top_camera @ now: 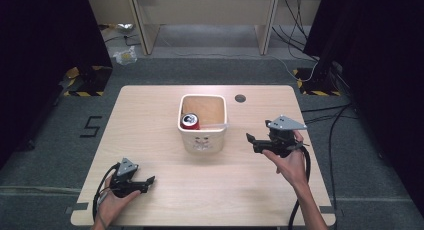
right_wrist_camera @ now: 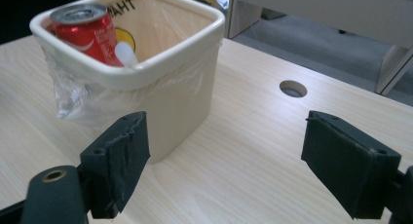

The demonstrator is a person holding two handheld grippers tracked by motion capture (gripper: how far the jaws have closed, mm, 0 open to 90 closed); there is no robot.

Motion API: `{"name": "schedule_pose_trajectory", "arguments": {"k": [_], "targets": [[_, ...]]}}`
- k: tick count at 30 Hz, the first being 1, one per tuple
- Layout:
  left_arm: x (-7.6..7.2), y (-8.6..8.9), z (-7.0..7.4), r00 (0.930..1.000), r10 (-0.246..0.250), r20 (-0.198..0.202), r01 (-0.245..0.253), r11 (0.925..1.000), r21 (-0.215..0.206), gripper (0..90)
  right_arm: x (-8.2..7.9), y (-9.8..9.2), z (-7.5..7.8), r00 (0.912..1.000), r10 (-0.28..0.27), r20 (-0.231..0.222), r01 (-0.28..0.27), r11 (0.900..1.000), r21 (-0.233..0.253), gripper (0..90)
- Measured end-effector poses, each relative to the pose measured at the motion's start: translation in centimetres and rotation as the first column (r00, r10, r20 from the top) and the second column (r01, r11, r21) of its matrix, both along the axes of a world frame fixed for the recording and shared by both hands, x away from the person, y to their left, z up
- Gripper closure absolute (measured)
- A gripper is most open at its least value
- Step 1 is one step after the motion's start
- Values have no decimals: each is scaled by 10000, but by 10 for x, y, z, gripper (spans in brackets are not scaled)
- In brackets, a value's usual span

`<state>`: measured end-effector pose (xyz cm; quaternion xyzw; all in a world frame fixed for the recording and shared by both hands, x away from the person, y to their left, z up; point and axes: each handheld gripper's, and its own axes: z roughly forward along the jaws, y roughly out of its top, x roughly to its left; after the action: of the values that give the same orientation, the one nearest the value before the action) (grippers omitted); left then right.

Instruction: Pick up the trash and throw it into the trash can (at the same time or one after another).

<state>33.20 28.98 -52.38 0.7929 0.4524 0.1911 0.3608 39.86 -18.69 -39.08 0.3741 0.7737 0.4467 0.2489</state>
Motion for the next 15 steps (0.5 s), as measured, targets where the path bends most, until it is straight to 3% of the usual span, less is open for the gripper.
{"name": "schedule_pose_trajectory", "arguments": {"k": [2, 15], "targets": [[0, 0, 0, 10000, -4, 5, 4, 10000, 7, 174, -2, 1, -1, 10000, -60, 21, 61, 9996, -281, 175], [0, 0, 0, 10000, 8, 5, -8, 10000, -2, 174, -12, -1, -13, 10000, -65, 4, 65, 9989, -466, 175]]}}
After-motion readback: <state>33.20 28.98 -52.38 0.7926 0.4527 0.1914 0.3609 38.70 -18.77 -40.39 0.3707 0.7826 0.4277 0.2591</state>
